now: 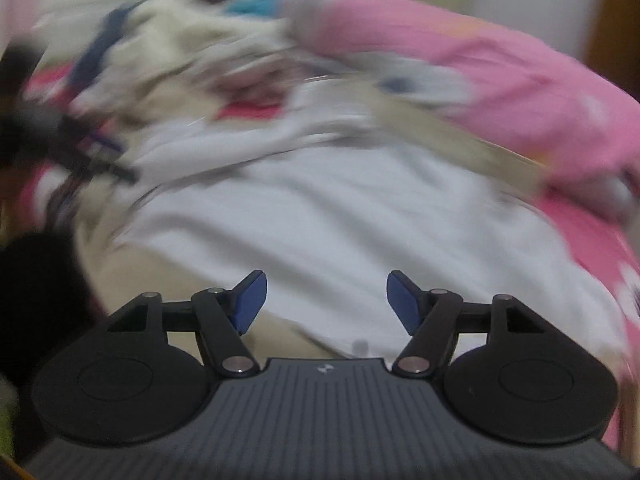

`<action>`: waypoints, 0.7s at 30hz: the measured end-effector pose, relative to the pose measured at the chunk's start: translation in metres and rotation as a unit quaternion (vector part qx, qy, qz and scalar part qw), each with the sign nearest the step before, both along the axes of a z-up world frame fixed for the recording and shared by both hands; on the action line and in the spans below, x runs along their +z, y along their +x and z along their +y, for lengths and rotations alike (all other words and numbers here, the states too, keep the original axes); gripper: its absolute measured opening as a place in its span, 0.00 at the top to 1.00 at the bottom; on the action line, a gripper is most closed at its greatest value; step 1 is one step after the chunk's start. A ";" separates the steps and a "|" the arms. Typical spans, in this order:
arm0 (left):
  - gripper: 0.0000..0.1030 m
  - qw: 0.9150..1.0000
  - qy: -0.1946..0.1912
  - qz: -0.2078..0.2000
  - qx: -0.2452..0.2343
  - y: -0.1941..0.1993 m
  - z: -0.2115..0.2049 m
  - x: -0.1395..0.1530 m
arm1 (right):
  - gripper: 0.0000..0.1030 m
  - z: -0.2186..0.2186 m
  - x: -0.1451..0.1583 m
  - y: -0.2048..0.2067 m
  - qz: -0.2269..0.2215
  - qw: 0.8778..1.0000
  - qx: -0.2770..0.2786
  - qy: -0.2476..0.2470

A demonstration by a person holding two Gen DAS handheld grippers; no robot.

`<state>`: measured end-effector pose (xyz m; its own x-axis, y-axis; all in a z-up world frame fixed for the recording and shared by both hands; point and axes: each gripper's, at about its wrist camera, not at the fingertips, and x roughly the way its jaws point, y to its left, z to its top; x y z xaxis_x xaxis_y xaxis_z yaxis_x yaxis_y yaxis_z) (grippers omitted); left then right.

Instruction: Fold clothes

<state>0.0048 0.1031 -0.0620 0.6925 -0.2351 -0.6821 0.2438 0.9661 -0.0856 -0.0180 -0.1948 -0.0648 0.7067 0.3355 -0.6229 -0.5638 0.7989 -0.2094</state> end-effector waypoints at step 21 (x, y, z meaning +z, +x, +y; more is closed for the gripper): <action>0.95 0.991 -0.114 0.074 0.000 -0.010 0.006 -0.017 | 0.98 0.098 -0.018 0.073 0.160 0.954 0.253 0.015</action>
